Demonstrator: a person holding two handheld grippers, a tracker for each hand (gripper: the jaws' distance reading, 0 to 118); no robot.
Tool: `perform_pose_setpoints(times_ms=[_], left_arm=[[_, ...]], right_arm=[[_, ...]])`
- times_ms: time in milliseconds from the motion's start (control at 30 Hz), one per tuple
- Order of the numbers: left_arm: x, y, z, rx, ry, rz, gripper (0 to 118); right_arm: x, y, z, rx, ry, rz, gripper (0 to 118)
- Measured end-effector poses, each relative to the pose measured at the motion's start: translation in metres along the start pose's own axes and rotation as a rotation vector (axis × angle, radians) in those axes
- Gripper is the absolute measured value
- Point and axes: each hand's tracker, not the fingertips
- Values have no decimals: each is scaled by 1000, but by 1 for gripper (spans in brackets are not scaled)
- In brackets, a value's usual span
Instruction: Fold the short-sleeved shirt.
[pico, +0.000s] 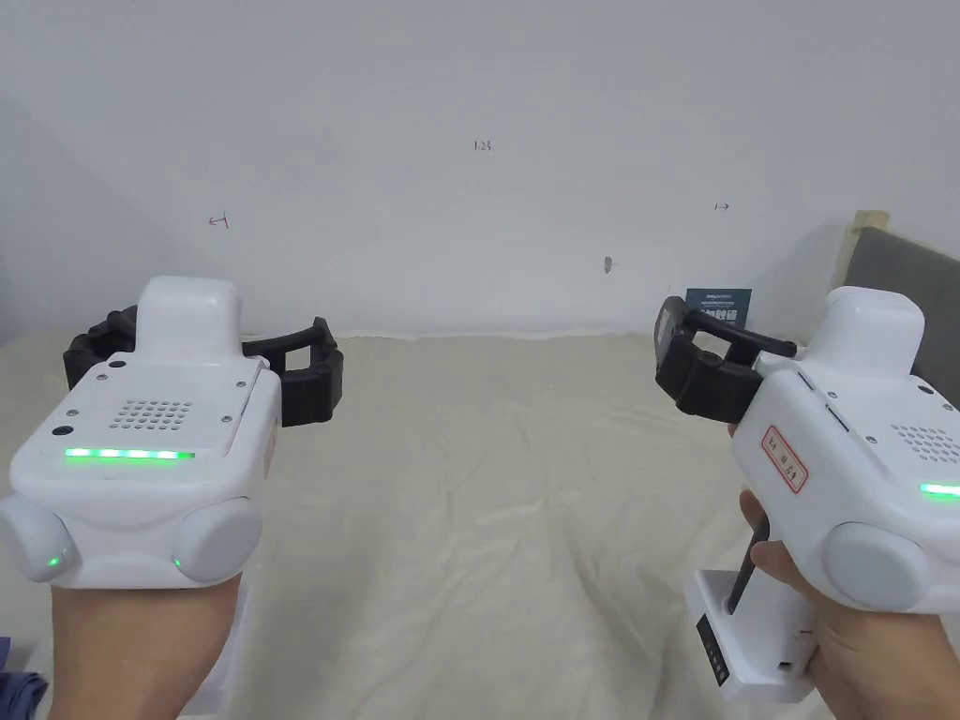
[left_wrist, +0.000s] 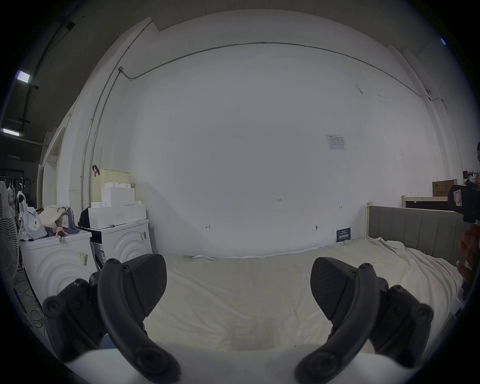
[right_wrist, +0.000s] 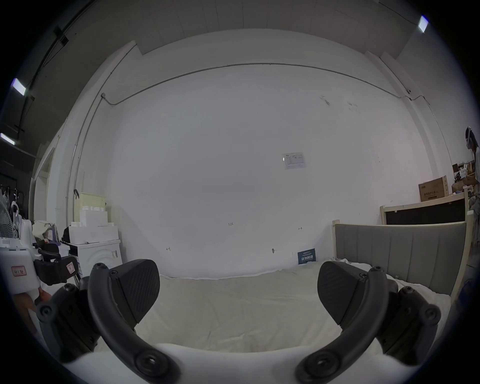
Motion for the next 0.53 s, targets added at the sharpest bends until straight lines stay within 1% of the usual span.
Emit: perform_pose_setpoints(times_ms=[133, 533], left_arm=[[0, 0, 0, 0, 0, -2, 114], [0, 1, -1, 7, -6, -7, 114]], right_arm=[[0, 1, -1, -4, 5, -20, 118], [0, 3, -2, 1, 14, -2, 118]])
